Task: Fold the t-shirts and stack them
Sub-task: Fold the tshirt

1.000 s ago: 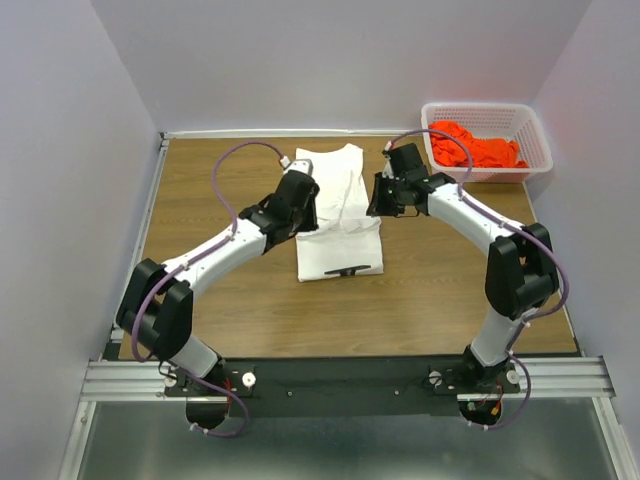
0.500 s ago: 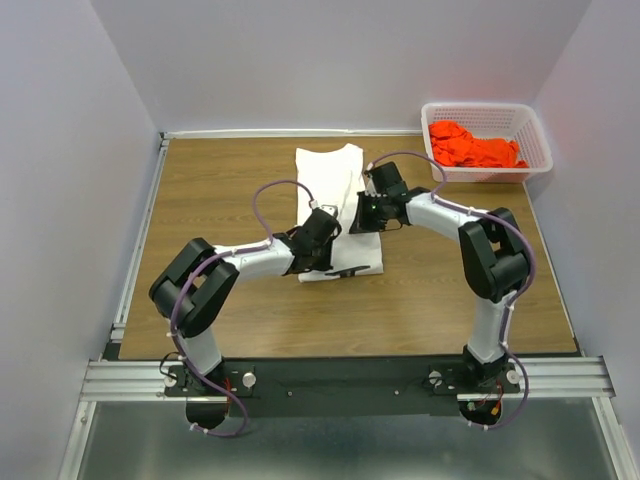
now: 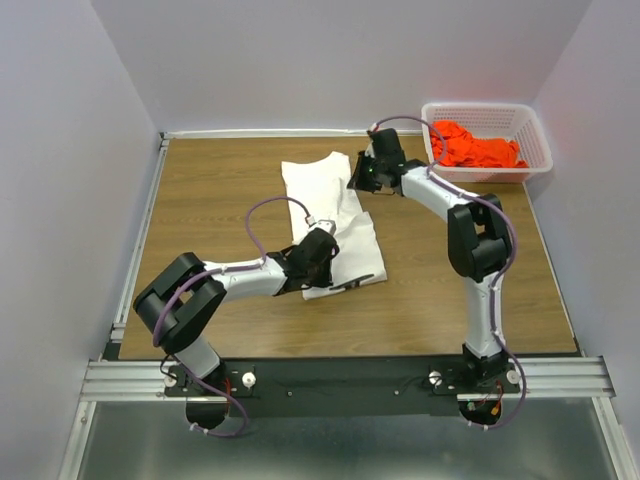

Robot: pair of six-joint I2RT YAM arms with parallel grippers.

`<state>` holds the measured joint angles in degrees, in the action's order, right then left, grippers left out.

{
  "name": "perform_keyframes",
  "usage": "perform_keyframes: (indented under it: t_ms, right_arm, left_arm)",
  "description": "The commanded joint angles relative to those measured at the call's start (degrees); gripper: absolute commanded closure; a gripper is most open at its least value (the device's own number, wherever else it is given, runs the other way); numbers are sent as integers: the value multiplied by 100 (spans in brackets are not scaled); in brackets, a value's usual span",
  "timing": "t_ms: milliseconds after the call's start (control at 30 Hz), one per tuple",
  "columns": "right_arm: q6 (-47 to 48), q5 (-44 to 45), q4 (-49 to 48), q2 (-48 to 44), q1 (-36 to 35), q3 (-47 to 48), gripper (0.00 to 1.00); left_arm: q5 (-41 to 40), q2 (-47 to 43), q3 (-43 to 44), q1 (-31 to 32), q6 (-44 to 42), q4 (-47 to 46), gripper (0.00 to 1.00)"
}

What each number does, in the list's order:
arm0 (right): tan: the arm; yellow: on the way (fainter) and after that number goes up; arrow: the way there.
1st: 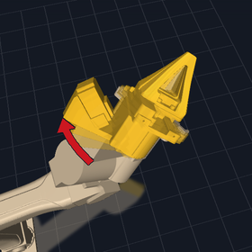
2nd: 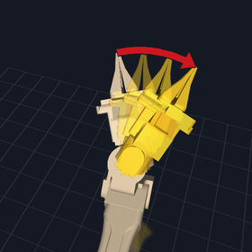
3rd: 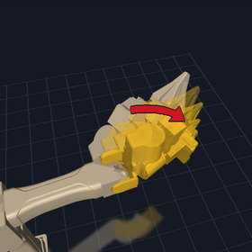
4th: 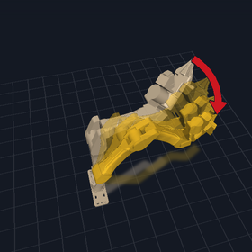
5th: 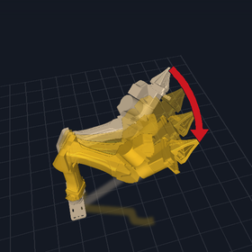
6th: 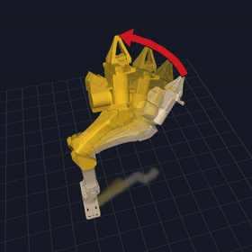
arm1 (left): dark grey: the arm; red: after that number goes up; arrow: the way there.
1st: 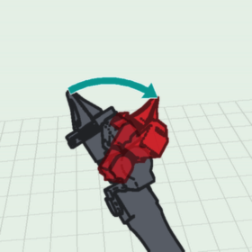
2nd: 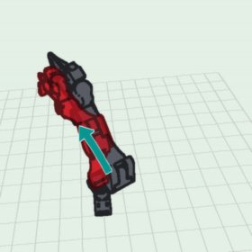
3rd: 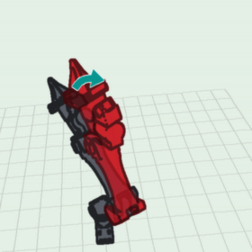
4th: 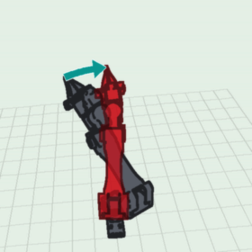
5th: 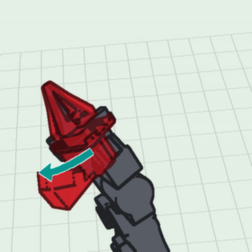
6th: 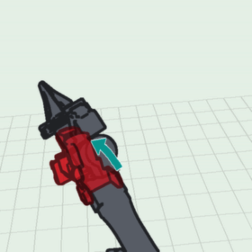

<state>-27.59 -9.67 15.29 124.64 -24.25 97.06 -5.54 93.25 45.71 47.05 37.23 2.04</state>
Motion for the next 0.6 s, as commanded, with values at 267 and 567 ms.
perform_keyframes:
  t_ms: [267,567]
  right_arm:
    - [193,-2301,-578,-2555,-106,-2855,83]
    - [97,-3365,-1614,-2779,-308,-4572,83]
  left_arm:
    - [-579,-650,-537,279,847,710,83]
    - [-738,-431,-414,375,891,657,83]
